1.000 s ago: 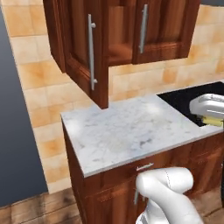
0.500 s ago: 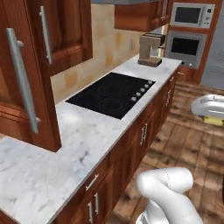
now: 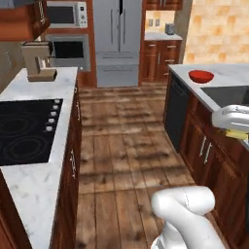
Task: Open the cabinet. Pick the sponge and place it next to the sink. Then close the cabinet.
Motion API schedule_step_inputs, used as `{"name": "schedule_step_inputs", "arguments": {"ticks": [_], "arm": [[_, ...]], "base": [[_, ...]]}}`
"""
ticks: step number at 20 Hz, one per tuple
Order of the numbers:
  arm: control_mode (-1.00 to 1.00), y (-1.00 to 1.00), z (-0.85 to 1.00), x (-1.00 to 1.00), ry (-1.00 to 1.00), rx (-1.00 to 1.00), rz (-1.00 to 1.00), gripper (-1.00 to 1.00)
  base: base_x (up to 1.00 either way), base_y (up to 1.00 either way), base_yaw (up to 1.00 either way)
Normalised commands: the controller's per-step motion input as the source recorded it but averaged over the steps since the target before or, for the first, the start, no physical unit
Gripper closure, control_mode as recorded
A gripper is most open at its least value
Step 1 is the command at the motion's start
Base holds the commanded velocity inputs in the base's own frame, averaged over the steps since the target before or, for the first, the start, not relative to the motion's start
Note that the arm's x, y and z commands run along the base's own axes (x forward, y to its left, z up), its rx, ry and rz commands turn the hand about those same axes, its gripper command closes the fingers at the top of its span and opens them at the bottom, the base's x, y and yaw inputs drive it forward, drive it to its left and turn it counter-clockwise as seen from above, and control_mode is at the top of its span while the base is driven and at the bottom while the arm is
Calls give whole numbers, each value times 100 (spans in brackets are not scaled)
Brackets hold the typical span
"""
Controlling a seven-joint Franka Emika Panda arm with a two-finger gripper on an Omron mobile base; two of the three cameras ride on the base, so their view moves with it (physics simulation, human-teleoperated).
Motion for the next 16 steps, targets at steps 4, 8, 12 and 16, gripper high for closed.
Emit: {"name": "schedule_step_inputs", "arguments": {"ticks": [4,8,12,16], "arm": [[100,0,0,0,0,0,0,100],[100,0,0,0,0,0,0,100],[100,0,0,0,0,0,0,100],[100,0,0,0,0,0,0,100]], "base": [[2,-18,-82],[80,37,-41],[100,3,-43],[98,-5,-77]]}}
